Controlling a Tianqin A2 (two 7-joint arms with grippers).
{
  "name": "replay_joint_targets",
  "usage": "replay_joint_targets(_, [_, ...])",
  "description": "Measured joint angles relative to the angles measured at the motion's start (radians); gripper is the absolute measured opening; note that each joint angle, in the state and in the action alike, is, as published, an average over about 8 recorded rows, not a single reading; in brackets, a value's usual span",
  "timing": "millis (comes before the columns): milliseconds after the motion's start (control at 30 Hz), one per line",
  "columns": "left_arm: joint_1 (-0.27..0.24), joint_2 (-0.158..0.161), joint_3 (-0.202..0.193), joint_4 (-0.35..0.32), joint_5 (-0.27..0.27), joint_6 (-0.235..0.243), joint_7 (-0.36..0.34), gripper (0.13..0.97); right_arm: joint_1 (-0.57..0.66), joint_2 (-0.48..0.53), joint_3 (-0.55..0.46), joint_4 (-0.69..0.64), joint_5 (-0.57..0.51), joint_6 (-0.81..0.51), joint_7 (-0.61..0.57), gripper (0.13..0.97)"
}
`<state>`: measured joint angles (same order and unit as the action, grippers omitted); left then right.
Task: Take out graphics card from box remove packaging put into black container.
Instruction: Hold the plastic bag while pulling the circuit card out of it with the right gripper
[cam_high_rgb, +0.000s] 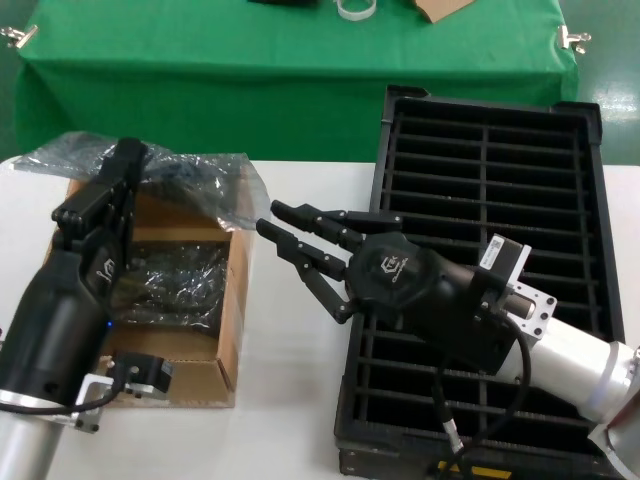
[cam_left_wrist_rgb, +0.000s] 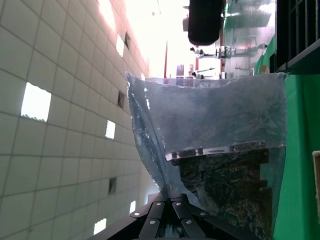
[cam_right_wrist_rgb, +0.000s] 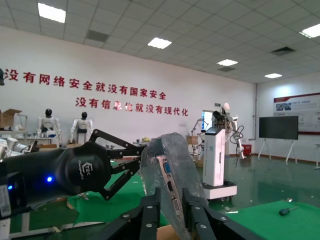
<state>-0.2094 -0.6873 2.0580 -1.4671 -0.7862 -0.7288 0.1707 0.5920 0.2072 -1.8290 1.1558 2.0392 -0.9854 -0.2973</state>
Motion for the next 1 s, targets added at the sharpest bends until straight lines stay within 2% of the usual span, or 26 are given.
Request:
replay_joint_targets(267, [0.013,0.015,0.010,0.007,0.025,-0.034,0.029,0.139,0.030,-0.010,-0.006,-0.043,-0.006,-0.022,0.014,0.175])
replay_joint_targets(700, [0.087,-0.018,0.017,-0.093,0.023,-0.040,0.012,0.139,0.066,-0.026,-0.005,-0.108,-0.014,-0.042,0.019,0.134])
replay_joint_targets(1000, [0.111,-0.019,0.034,-0.121,0.040,-0.049,0.004,0.139,0.079,-0.034,-0.009,-0.137,-0.029,-0.043,0.017,0.133])
